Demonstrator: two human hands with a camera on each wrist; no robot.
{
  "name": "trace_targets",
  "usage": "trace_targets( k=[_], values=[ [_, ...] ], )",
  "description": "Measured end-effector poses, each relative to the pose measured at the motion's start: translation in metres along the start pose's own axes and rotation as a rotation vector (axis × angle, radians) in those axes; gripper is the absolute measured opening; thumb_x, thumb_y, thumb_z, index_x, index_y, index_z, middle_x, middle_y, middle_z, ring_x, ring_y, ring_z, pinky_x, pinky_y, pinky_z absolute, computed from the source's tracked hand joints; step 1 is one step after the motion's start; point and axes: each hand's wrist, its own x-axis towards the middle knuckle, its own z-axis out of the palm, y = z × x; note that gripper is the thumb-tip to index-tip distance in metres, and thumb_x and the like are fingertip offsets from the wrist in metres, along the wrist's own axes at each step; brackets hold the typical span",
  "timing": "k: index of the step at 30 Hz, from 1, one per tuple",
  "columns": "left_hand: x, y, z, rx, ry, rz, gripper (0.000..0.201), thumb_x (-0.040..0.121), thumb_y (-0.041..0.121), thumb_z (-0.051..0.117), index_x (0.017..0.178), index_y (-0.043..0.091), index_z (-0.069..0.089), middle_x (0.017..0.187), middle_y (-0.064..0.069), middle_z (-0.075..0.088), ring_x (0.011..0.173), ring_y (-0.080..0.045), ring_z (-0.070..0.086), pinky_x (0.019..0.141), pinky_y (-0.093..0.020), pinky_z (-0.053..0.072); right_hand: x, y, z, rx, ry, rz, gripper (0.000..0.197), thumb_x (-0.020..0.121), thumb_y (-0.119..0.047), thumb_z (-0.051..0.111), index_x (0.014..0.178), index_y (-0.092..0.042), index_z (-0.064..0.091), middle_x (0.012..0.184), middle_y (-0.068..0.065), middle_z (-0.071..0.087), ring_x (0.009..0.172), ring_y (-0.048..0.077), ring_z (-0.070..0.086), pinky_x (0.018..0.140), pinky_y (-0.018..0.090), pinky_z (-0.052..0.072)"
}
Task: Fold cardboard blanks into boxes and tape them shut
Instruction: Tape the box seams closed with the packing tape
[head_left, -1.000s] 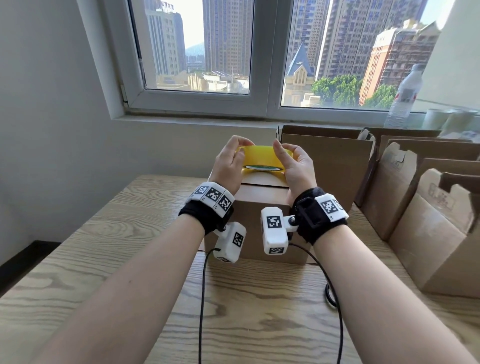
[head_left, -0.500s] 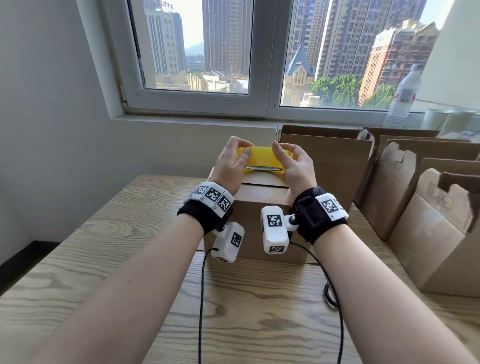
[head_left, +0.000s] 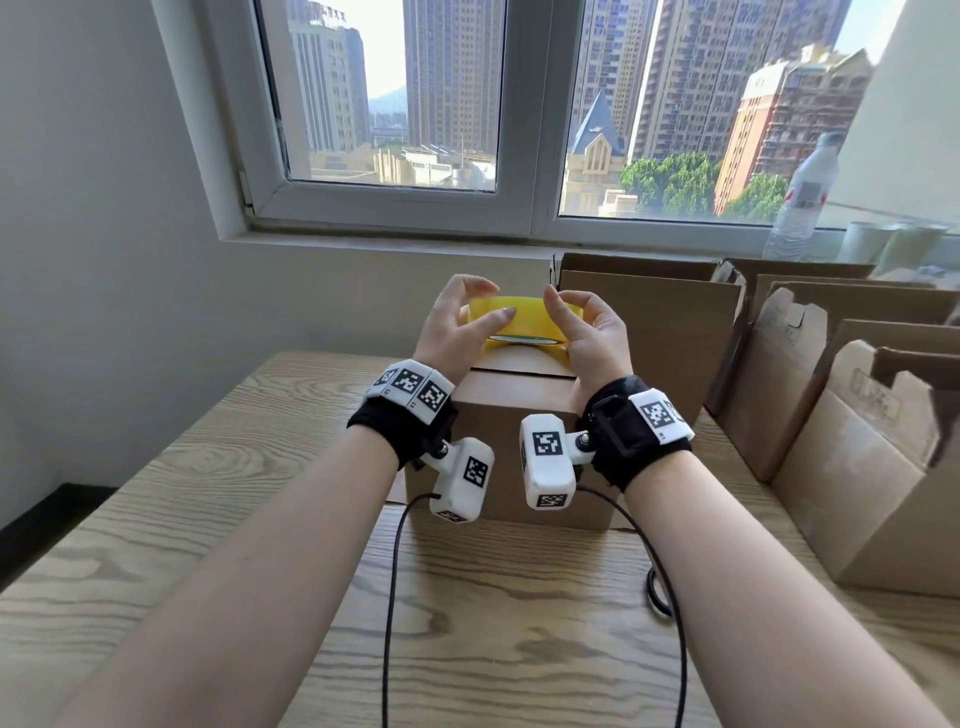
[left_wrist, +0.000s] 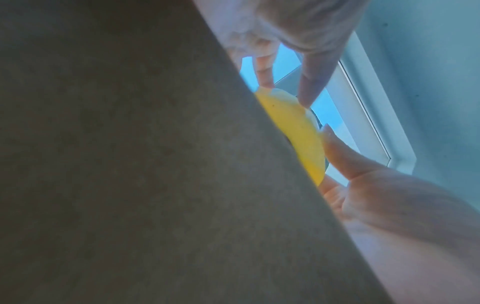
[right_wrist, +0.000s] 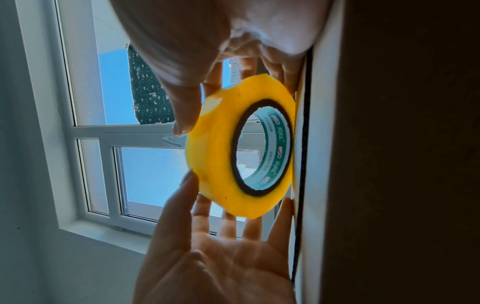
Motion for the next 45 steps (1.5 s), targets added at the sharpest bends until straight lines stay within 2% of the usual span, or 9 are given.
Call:
trace_targets(
  k=[3,7,11,14,17,23,30,38,45],
  values=[
    [0.001,0.001,-0.001,-0.039,-0.034,-0.052,0.060,0.069,0.051,0.076,0.122,0.040,0.049,0.137,0.008,0.044,0.134,-0.021,0.044,0.107,-0.044,0.043,0.002,-0.001,0.000,0.020,0.014,0.021,0.027,0.073,-0.057,0.078,0.079,-0.033,0.069,0.084,-0.003,0.063,0.081,0.017,0.061,0.081,0.040,0.052],
    [0.002,-0.002,-0.002,0.157,-0.076,-0.023,0.093,0.053,0.052,0.089,0.132,0.037,0.044,0.136,-0.003,0.045,0.120,-0.019,0.053,0.100,-0.035,0.048,0.002,-0.003,-0.001,0.147,0.004,0.051,0.026,0.084,-0.049,0.072,0.085,-0.025,0.065,0.089,0.005,0.060,0.084,0.021,0.061,0.079,0.043,0.055],
    [0.001,-0.007,0.000,0.235,-0.003,0.084,0.056,0.065,0.029,0.090,0.110,0.030,0.055,0.115,-0.004,0.061,0.099,-0.018,0.059,0.090,-0.042,0.053,0.000,-0.006,0.003,0.085,0.028,-0.020,0.030,0.089,-0.051,0.064,0.077,-0.023,0.064,0.082,-0.001,0.060,0.079,0.015,0.057,0.080,0.042,0.051],
    [0.001,-0.008,0.001,0.253,0.039,0.090,0.047,0.063,0.028,0.091,0.096,0.035,0.058,0.105,-0.004,0.065,0.088,-0.017,0.061,0.082,-0.038,0.055,-0.006,-0.005,0.008,-0.229,0.103,-0.283,0.014,0.083,-0.045,0.065,0.078,-0.032,0.068,0.107,-0.004,0.061,0.107,0.013,0.056,0.096,0.032,0.044],
    [0.000,-0.007,0.000,0.227,0.034,0.075,0.047,0.056,0.033,0.087,0.094,0.036,0.059,0.103,-0.005,0.066,0.087,-0.019,0.063,0.077,-0.033,0.055,-0.020,-0.005,0.016,-0.444,0.073,-0.422,0.012,0.078,-0.037,0.069,0.087,-0.030,0.071,0.102,-0.009,0.065,0.107,0.015,0.057,0.094,0.034,0.047],
    [0.002,-0.009,-0.002,0.223,0.005,0.088,0.046,0.062,0.016,0.089,0.097,0.029,0.064,0.107,-0.004,0.065,0.092,-0.020,0.064,0.076,-0.029,0.053,-0.025,-0.007,0.017,-0.471,0.104,-0.372,0.018,0.071,-0.043,0.067,0.082,-0.029,0.071,0.085,-0.009,0.069,0.089,0.017,0.062,0.080,0.035,0.053],
    [0.002,-0.007,-0.004,0.162,-0.010,0.042,0.053,0.051,0.025,0.088,0.097,0.033,0.064,0.113,-0.007,0.064,0.098,-0.025,0.065,0.085,-0.042,0.057,-0.029,-0.009,0.015,-0.453,0.086,-0.332,0.015,0.077,-0.031,0.067,0.087,-0.030,0.077,0.079,-0.013,0.071,0.078,0.003,0.063,0.071,0.016,0.048],
    [0.000,-0.005,-0.002,0.152,-0.014,0.055,0.051,0.049,0.030,0.087,0.096,0.031,0.065,0.111,-0.007,0.064,0.096,-0.023,0.066,0.084,-0.042,0.058,-0.029,-0.007,0.017,-0.500,0.127,-0.357,0.018,0.082,-0.041,0.067,0.085,-0.025,0.074,0.079,-0.011,0.070,0.080,0.011,0.064,0.076,0.033,0.055],
    [0.000,-0.005,-0.003,0.088,-0.008,-0.009,0.051,0.045,0.028,0.088,0.091,0.034,0.067,0.112,-0.011,0.065,0.098,-0.028,0.067,0.083,-0.047,0.058,-0.028,-0.002,0.018,-0.506,0.076,-0.410,0.032,0.077,-0.046,0.054,0.093,-0.028,0.075,0.095,-0.005,0.072,0.095,0.018,0.064,0.085,0.040,0.054]
  ],
)
